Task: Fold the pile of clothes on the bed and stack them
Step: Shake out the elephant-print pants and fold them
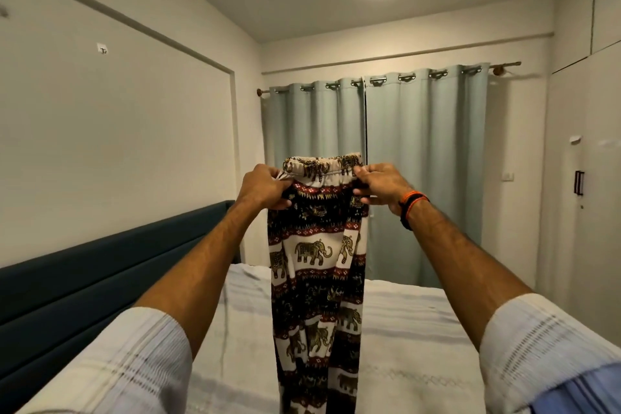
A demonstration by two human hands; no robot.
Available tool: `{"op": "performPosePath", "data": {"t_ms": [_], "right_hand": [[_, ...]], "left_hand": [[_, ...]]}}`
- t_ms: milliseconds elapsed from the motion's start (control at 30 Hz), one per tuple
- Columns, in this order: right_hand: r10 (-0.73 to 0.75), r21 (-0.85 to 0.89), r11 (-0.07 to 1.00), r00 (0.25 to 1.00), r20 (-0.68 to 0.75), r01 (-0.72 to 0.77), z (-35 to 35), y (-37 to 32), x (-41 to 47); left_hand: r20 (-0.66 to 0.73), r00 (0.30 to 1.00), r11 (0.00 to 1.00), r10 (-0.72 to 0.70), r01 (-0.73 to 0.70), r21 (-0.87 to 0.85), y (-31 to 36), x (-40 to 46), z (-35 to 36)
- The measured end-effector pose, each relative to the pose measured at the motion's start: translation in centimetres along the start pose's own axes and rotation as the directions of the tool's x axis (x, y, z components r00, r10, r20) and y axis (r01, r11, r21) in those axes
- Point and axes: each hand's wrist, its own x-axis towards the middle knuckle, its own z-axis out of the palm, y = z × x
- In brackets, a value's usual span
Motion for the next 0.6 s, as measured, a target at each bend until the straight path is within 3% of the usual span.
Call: {"op": "performPosePath", "data": {"t_ms": [233, 433, 600], "right_hand": [[-0.065, 0.047, 0.997, 0.998, 0.001, 0.065, -0.8, -2.7, 1.1], [0.071, 0.005, 0.997, 0.996, 0.045, -0.071, 0.1, -0.2, 0.8], [0.032, 0.05, 0.998, 0.999, 0.03, -0.033, -0.2, -1.6, 1.2]], "left_hand": [[-0.055, 0.996, 0.997, 0.077, -0.078, -0.022, 1.8, 1.6, -1.9], [0.051, 0.999, 0.996, 0.01, -0.015, 0.089, -0.2, 1.1, -0.9], [-0.009, 0.999, 0.998, 0.054, -0.053, 0.038, 0.5, 1.8, -1.6]]}}
